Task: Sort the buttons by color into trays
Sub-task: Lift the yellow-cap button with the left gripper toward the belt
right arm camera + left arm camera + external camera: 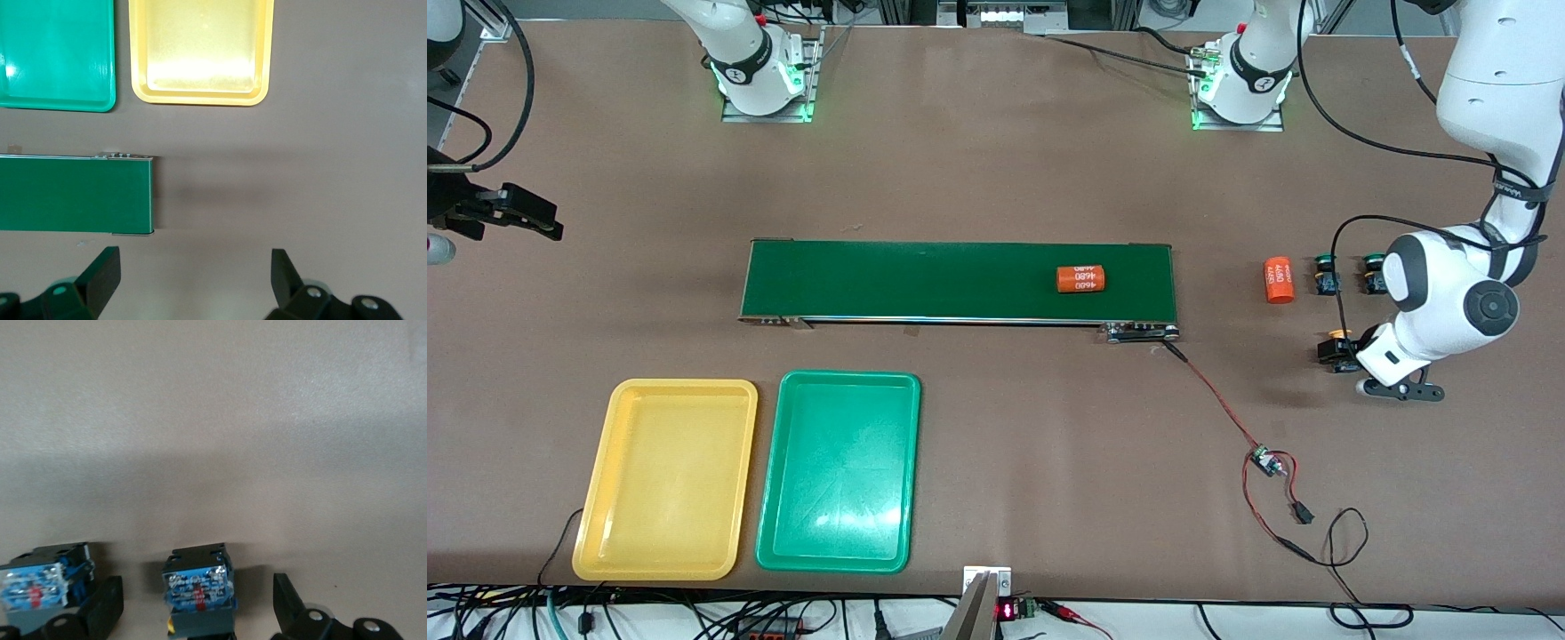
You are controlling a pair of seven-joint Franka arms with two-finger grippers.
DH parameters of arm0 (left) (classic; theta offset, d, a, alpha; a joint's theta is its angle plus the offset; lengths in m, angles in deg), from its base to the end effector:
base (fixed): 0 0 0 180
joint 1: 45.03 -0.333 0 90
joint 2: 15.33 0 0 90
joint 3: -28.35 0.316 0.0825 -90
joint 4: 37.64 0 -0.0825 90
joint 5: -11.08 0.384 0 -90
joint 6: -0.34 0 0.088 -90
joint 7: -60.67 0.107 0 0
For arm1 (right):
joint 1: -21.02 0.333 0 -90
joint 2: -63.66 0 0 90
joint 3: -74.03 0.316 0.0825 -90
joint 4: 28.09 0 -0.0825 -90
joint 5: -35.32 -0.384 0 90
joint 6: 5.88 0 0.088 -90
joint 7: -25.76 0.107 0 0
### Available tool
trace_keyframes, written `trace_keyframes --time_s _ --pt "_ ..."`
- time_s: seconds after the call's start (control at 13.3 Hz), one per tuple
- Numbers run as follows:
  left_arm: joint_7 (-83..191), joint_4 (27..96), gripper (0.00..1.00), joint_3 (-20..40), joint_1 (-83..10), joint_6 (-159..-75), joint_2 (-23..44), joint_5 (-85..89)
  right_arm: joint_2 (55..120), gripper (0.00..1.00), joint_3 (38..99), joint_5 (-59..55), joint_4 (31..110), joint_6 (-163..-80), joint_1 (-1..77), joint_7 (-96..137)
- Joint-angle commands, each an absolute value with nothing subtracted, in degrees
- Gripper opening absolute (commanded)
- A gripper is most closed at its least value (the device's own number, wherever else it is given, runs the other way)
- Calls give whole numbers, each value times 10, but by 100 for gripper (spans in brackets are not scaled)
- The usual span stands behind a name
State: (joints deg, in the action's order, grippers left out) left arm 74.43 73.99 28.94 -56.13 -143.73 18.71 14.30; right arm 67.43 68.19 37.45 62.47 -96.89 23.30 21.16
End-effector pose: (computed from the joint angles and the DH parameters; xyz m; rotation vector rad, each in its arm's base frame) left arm 0.6023 0.1240 0.1687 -3.1073 0.1303 0.0555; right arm 0.5726 -0.0377 0.5845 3.1004 0.0309 -0.0939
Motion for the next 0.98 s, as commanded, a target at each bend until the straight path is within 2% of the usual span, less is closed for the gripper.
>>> trace_keyframes --time_s 0.0,0.08,0.15,0.23,0.3,0.45,0.9 --pt "743 778 69 287 -565 -1472 168 143 671 100 683 371 620 -960 231 218" --pt "743 779 46 287 -564 -1472 165 143 671 100 683 370 620 -960 230 218" --pt "743 779 18 285 -564 -1467 160 144 671 100 683 370 620 -960 230 218" --pt "759 779 3 283 -564 -1459 154 144 671 100 683 369 620 -960 230 218" --pt "780 777 0 281 -564 -1450 146 144 671 100 683 369 620 -960 230 218" --pt "792 777 0 276 -564 -1430 124 143 671 100 683 369 621 -960 230 218" --pt "725 780 0 199 -557 -1221 15 143 671 100 683 369 621 -959 230 218"
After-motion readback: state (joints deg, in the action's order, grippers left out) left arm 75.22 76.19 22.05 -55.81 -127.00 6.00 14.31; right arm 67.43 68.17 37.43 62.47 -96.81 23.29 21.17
